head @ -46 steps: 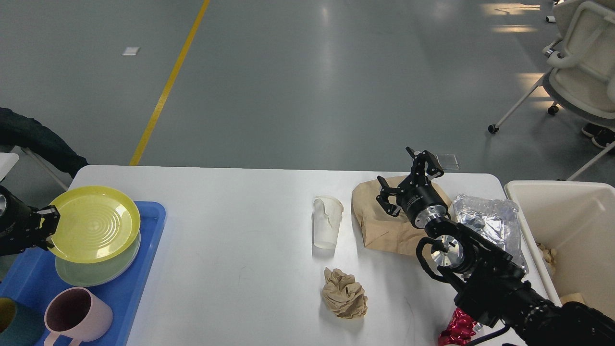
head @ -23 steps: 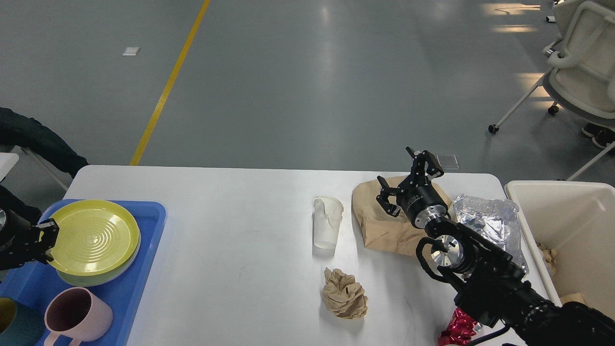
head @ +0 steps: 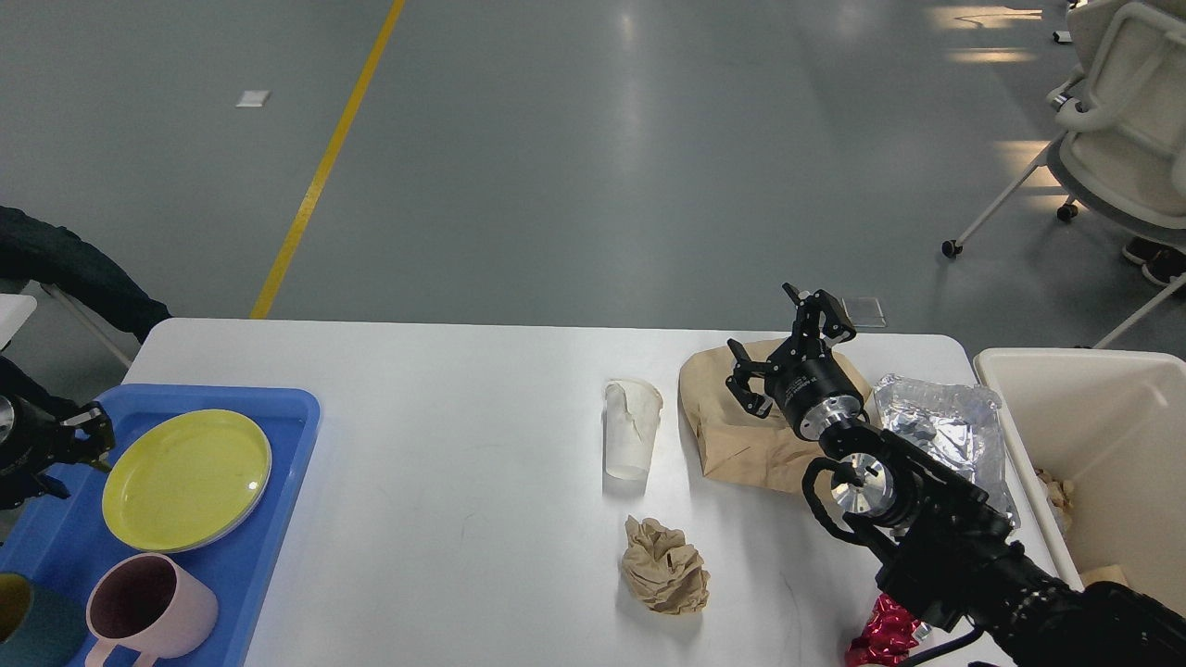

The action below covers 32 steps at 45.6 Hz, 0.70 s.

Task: Tidy desktop
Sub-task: 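Lift the yellow plate and lay it onto the green plate in the tray, then open the left gripper and raise it away from the plates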

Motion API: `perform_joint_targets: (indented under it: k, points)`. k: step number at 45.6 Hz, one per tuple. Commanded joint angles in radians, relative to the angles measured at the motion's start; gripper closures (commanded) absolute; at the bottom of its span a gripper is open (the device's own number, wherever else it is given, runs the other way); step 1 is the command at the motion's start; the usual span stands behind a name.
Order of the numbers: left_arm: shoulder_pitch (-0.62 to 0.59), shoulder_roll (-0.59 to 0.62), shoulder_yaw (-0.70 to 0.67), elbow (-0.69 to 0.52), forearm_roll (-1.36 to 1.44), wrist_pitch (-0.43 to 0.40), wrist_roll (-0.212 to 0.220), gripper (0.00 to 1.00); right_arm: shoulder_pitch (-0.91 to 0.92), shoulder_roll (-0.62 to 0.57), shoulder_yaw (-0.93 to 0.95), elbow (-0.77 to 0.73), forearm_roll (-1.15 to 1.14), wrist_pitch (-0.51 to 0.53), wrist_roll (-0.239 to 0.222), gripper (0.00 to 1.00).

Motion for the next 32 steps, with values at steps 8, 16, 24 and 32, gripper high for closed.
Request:
perform_joint_targets:
  k: [8,16,24,32]
  points:
    - [-0.010,0.029,-0.132,0.001,-0.006,0.072,-0.021,0.05,0.000,0.000,0.000,0.000,0.000,0.000,0.000,0.00]
    - [0.007,0.020,-0.290,-0.005,0.010,0.066,-0.010,0.04,0.000,0.000,0.000,0.000,0.000,0.000,0.000,0.00]
    - [0.091,-0.014,-0.394,0.002,0.002,0.135,-0.027,0.04,0.000,0.000,0.000,0.000,0.000,0.000,0.000,0.00]
    - [0.168,-0.043,-0.691,0.021,0.010,0.326,-0.026,0.04,0.000,0.000,0.000,0.000,0.000,0.000,0.000,0.00]
